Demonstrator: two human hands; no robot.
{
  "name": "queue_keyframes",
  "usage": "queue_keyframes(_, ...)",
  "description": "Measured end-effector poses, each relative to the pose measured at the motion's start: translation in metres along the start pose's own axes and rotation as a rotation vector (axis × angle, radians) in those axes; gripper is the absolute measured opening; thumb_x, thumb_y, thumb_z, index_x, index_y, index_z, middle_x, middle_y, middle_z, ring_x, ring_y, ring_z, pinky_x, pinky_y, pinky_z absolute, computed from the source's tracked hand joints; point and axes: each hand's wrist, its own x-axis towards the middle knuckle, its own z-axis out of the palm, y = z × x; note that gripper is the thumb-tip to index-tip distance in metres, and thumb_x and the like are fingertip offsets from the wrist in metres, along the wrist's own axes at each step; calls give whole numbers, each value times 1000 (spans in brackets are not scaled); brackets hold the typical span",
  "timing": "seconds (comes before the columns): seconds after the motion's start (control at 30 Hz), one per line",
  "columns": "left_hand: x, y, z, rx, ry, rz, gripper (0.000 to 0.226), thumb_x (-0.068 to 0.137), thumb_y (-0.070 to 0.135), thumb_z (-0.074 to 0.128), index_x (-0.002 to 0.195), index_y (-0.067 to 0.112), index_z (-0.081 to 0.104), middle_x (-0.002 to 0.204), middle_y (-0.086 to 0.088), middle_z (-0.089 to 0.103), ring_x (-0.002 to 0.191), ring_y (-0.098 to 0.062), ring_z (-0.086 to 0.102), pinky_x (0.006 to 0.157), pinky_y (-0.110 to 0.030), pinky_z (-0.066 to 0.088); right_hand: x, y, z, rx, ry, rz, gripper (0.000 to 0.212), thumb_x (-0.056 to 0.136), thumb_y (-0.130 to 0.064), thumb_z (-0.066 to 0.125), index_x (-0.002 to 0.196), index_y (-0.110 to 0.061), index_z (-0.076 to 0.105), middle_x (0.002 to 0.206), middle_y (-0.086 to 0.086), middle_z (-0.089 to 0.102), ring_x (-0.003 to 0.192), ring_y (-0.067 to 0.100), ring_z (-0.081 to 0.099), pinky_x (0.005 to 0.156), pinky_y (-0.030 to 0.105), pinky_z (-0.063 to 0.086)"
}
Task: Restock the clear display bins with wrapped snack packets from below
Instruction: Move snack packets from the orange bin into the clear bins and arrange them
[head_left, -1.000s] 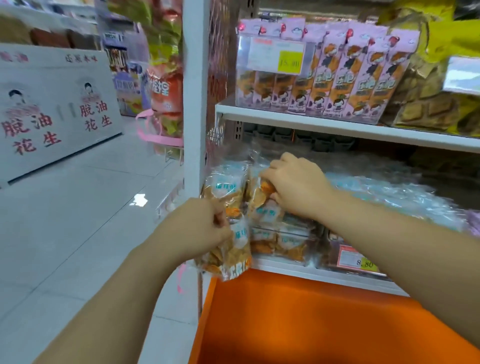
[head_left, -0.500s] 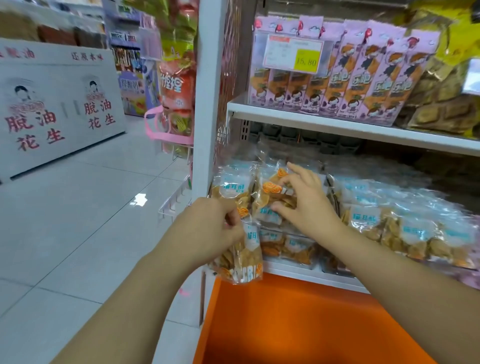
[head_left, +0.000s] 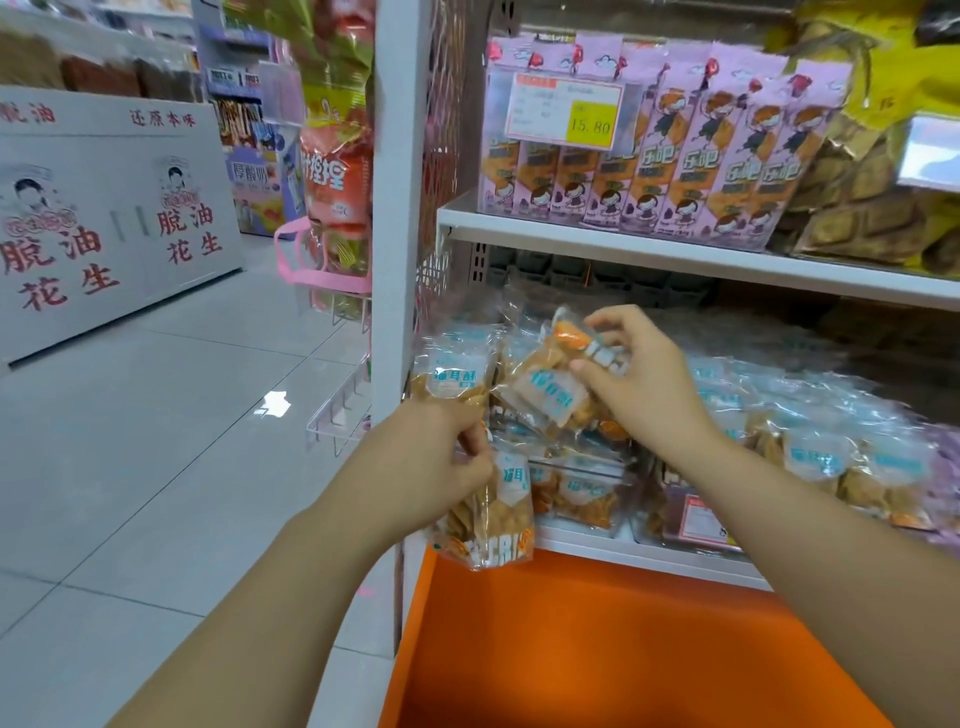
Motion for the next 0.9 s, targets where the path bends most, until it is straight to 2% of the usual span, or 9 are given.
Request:
queue_keyframes(0.1,3,1,4,-13,-16,18,14,85,25,63,72,29,57,76,15,58,74,2,53,63,-19,43,10,6,13,-395,-83,-88,45,86,-22,64,125,-31,44,119,-2,52,103,14,50,87,32,45)
queue_keyframes(0.17,5,1,6,-16,-21,25,12,85,26,63,74,29,58,77,16,57,75,1,54,66,-20,46,19,5,15,-713,-106,-352,63,84,-19,61,140,-29,36,138,4,42,125,22,36,105,39,28)
queue_keyframes(0.23,7,0,7,-16,-22,27,10,85,27,62,75,29,59,79,15,60,78,-1,56,71,-26,51,29,-4,14,-954,-215,-576,66,84,-14,58,143,-28,34,150,5,32,137,26,26,113,45,18)
queue_keyframes(0.33,8,-2,5,-25,6,19,10,84,28,62,74,28,60,78,12,63,78,-3,58,73,-31,53,37,-16,16,-1173,-477,-593,50,89,-17,50,137,-29,41,143,0,41,134,23,30,114,48,18)
queue_keyframes(0.5,3,0,-7,-98,156,6,13,84,26,63,71,26,61,74,10,61,71,-5,57,64,-26,50,38,-24,7,-1349,-565,-534,38,88,-23,55,125,-19,53,123,3,47,120,25,33,108,43,28)
queue_keyframes(0.6,-1,5,-11,-135,316,-18,14,85,24,64,72,24,61,74,14,57,75,-3,56,61,-25,49,28,-20,-6,-1295,-534,-490,35,87,-30,55,120,-19,56,119,1,47,115,22,37,93,34,37)
queue_keyframes(0.73,0,11,-12,-182,600,25,9,86,20,64,79,15,63,79,10,58,73,-5,56,57,-19,45,10,-15,-28,-1162,-383,-350,28,87,-38,55,112,-25,56,115,-4,55,109,20,49,88,34,37)
queue_keyframes(0.8,6,9,-13,-115,758,128,8,85,17,64,80,11,64,79,4,60,71,-9,54,60,-19,44,0,-9,-36,-1001,-257,-231,26,86,-41,59,106,-24,57,110,-3,61,105,21,54,85,35,40)
queue_keyframes(0.9,21,8,-12,-30,959,255,9,85,14,61,79,8,64,78,2,59,75,-10,49,67,-12,37,-12,-6,-37,-603,-57,-21,30,85,-38,65,108,-22,58,100,-2,64,94,22,58,74,32,44)
